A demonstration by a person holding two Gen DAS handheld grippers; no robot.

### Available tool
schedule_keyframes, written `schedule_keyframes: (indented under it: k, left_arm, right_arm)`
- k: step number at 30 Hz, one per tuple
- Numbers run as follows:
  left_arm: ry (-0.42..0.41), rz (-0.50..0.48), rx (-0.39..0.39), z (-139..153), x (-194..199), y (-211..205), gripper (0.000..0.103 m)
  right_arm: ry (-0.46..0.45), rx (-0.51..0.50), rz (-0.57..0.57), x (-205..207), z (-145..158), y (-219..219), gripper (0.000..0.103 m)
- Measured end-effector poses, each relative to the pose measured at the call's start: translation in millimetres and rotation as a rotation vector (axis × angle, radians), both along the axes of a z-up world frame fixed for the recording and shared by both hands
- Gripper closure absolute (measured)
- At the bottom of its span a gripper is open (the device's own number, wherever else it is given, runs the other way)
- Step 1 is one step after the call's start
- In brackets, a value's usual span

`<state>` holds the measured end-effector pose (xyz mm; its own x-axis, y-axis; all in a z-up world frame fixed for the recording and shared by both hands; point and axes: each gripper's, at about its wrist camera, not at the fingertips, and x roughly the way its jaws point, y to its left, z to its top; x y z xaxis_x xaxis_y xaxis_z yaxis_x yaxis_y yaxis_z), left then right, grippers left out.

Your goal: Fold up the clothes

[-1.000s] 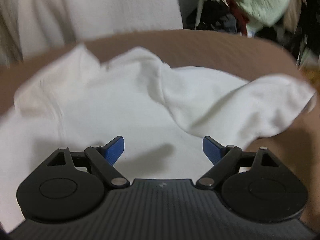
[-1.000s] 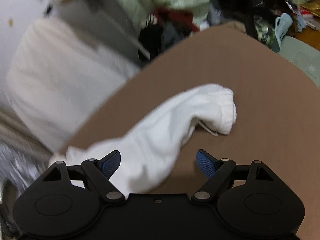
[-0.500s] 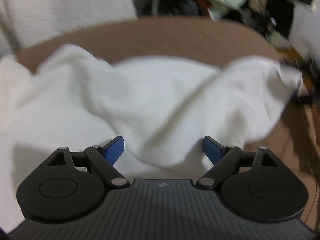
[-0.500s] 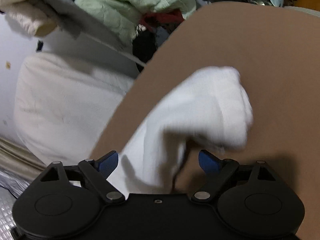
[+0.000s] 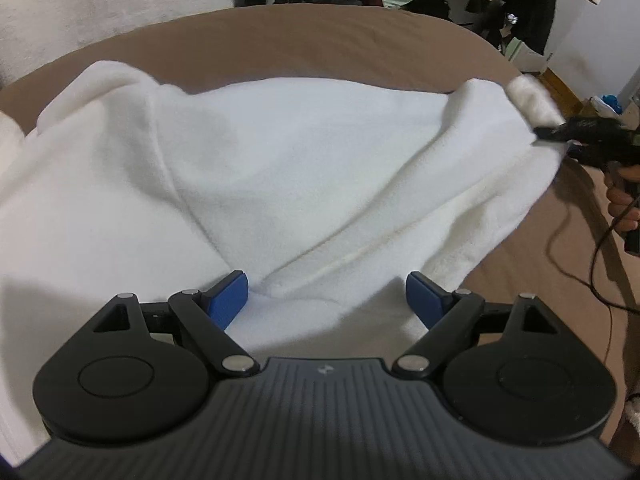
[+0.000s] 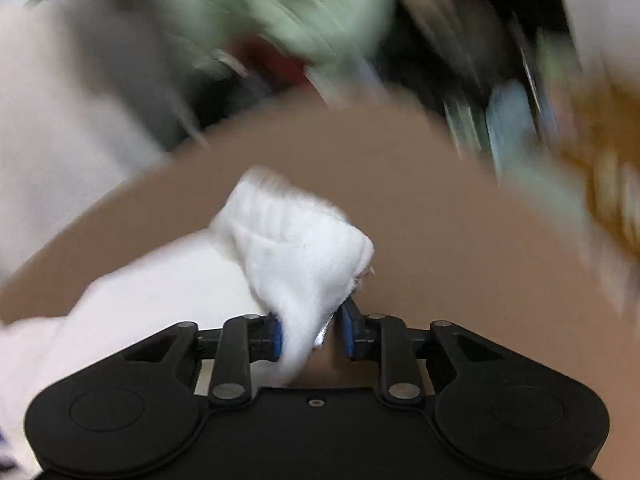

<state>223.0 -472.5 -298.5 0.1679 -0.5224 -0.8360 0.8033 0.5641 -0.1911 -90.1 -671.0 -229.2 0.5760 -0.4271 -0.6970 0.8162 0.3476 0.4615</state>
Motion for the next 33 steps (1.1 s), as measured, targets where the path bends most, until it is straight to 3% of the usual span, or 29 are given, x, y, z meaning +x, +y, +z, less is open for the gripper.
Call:
schedule_keyframes:
  k: [1,2,3,5,6,10,14,17,19,22,24,25,26,29,33]
  left_arm:
    - [0.003,0.026,-0.004,3.1,4.4,2.4,0.017]
    - [0.005,0.058,-0.011,7.0,10.7,5.2,0.017]
    - [0.004,0.091,-0.024,11.5,17.0,8.6,0.017]
    - [-0.026,0.157,-0.038,19.7,31.4,14.0,0.017]
    - [-0.044,0.189,-0.042,23.5,38.8,16.3,0.017]
    - [-0.099,0.269,-0.021,28.6,65.1,15.7,0.017]
    - [-0.135,0.233,0.009,25.9,75.0,-2.1,0.017]
    - [-0.127,0.201,0.014,19.5,78.6,-21.4,0.016]
    - [-0.15,0.159,0.047,11.8,78.6,-35.3,0.015]
    - [-0.28,0.051,0.174,-7.0,69.4,-56.1,0.009]
    - [-0.32,0.042,0.172,-5.2,64.3,-61.0,0.031]
    - [-0.337,0.058,0.169,-0.7,65.2,-62.2,0.066]
    - [-0.352,0.091,0.165,6.5,68.5,-62.5,0.087]
    - [-0.381,0.177,0.145,28.7,80.1,-63.5,0.093]
    - [-0.464,0.207,0.094,48.2,86.9,-68.3,0.099]
  right_arm:
    - [-0.07,0.045,-0.036,-9.4,0.5,-4.7,0.074]
    - [-0.075,0.064,-0.039,-10.2,4.1,-8.1,0.073]
    - [-0.051,0.057,-0.027,-6.5,9.2,-9.7,0.072]
    - [-0.008,0.029,-0.038,-2.6,16.1,-7.3,0.055]
    - [0.013,0.013,-0.05,-1.3,18.9,-5.1,0.052]
    - [0.071,-0.053,-0.098,-1.7,31.5,-1.3,0.051]
    - [0.142,-0.23,-0.047,-7.6,45.5,6.4,0.051]
    - [0.138,-0.323,-0.008,-5.9,48.9,2.3,0.051]
    - [0.103,-0.312,0.02,-3.9,46.6,-12.0,0.051]
    - [0.121,-0.302,0.113,13.2,36.4,-30.6,0.05]
    - [0.194,-0.322,0.172,23.9,25.0,-30.0,0.05]
    - [0.237,-0.353,0.192,28.4,20.3,-25.3,0.056]
    - [0.266,-0.403,0.208,32.1,18.5,-18.4,0.07]
    - [0.262,-0.52,0.183,31.4,30.6,-6.1,0.073]
    - [0.151,-0.595,0.09,16.9,56.8,4.8,0.074]
